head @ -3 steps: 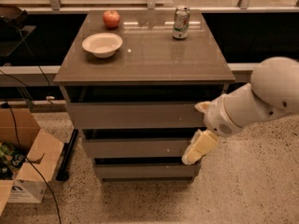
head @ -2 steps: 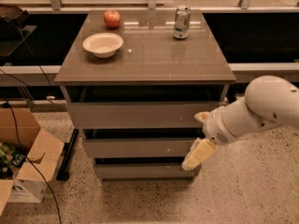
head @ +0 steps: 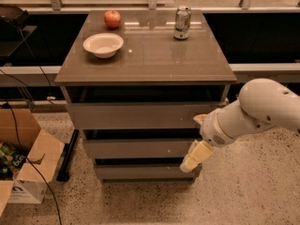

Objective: Open middle drawer

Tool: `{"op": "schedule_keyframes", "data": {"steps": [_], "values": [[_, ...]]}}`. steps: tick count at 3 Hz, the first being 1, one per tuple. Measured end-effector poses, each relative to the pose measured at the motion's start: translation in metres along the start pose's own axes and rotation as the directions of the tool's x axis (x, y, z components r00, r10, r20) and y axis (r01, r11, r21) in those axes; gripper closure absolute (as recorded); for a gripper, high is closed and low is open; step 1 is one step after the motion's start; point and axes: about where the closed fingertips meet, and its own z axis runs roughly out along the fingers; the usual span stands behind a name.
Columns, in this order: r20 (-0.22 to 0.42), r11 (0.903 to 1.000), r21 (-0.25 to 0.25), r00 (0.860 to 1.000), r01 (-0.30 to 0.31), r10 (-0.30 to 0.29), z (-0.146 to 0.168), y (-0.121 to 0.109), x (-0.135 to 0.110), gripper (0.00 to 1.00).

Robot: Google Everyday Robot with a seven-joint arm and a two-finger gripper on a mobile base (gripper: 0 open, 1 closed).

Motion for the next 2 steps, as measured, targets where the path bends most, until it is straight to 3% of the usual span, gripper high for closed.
{"op": "schedule_keyframes", "data": {"steps": [1, 2], "values": [[-0.027, 0.9993, 0.0, 0.999, -0.037, 0.037, 0.046, -0.009, 0.014, 0.0], [0.003, 0.998, -0.021, 0.998, -0.059, 0.059, 0.078, -0.021, 0.031, 0.0]]}}
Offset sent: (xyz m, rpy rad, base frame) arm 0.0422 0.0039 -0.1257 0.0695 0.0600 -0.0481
